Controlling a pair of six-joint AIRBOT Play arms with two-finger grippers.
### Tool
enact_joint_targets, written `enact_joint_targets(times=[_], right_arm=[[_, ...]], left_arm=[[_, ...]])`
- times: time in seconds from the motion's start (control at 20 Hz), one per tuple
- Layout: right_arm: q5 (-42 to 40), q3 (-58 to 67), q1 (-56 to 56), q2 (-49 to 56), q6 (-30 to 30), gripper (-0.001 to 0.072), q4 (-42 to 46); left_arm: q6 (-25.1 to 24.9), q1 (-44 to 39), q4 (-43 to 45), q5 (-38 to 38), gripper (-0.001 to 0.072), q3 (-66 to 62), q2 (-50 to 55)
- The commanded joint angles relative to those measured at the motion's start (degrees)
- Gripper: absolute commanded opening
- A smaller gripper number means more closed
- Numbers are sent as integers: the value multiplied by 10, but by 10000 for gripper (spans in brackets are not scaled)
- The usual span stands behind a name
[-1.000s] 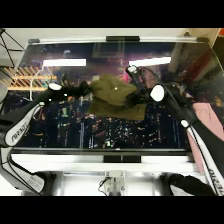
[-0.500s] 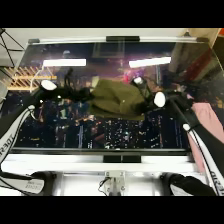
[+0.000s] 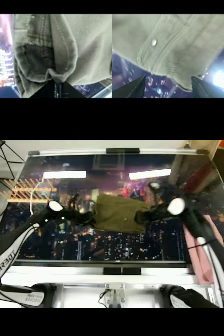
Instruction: Fold the shirts.
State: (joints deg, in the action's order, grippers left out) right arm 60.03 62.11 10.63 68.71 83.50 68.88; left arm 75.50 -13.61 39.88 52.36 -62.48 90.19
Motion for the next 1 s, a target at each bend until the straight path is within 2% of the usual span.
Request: enact_joint_targets(times=[0.0, 0.2, 0.5, 0.95], right_arm=[[28, 13, -106, 5, 19, 686, -57], [2, 13, -136, 105, 2, 686, -126], [-29, 13, -112, 212, -2, 687, -139], [-37, 13, -104, 290, -10, 683, -217]], left_arm=[[2, -1, 2, 5, 46, 3, 0], [2, -1, 2, 8, 45, 3, 0], [2, -1, 2, 8, 45, 3, 0], [2, -1, 2, 9, 46, 3, 0]])
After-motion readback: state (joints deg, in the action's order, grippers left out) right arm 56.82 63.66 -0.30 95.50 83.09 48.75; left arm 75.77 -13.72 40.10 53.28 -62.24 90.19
